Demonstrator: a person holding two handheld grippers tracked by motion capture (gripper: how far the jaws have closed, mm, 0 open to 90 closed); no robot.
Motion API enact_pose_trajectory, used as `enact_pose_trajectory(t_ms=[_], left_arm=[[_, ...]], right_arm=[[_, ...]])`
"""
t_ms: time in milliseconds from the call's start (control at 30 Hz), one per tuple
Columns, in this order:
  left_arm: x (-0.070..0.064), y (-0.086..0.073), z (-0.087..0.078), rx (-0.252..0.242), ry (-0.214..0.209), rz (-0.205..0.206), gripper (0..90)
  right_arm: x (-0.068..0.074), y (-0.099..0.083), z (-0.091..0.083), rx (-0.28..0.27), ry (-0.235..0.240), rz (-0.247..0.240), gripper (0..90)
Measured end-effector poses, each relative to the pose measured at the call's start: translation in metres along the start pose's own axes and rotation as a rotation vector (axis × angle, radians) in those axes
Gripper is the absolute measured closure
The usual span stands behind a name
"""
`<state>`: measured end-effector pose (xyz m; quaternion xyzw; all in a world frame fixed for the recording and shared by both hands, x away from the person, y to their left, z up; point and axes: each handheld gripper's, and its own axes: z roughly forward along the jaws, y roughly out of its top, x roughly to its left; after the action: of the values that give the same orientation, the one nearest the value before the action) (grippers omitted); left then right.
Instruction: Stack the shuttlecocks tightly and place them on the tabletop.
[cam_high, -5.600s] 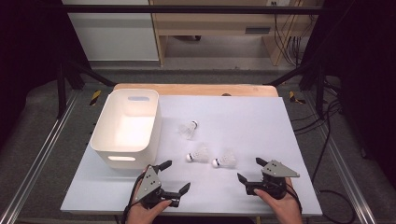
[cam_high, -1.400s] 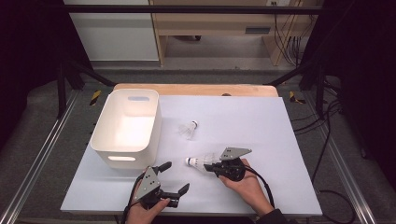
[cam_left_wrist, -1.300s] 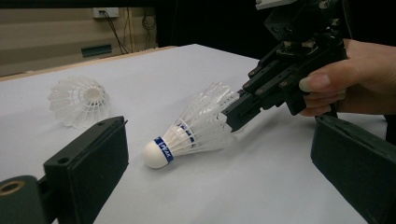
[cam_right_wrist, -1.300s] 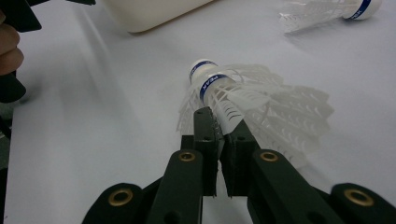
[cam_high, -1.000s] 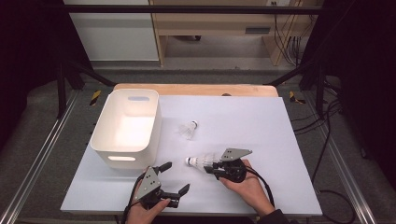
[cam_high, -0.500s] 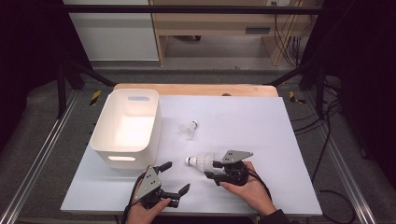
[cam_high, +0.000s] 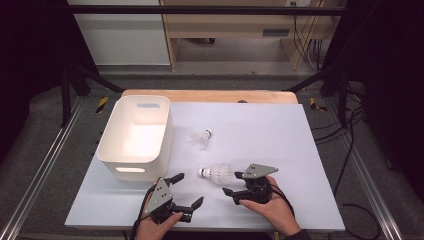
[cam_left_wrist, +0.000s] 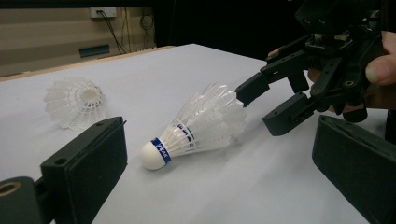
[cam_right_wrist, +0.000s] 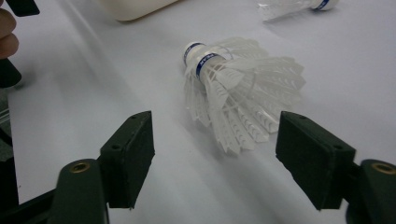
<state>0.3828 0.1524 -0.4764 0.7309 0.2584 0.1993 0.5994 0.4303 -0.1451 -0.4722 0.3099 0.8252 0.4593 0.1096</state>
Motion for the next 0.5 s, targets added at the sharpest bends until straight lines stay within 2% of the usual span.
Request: enact_pose_trajectory(t_ms=[167,267,467,500], left_arm=[[0.000,0.000,-0.001,-0.005,0.002,-0.005,2.9],[0.001,0.000,-0.002,-0.007,0.006,-0.009,2.9],[0.003,0.001,-0.005,-0.018,0.018,-0.013,2.9],[0.004,0.000,-0.006,-0.020,0.026,-0.018,2.9]], right_arm=[[-0.001,-0.005,-0.009,-0.032,-0.028,0.023,19.2],[-0.003,-0.005,-0.014,-0.057,-0.068,0.057,13.6],[-0.009,-0.003,-0.023,-0.109,-0.106,0.101,9.2],[-0.011,-0.001,-0.028,-0.125,-0.134,0.111,9.1]])
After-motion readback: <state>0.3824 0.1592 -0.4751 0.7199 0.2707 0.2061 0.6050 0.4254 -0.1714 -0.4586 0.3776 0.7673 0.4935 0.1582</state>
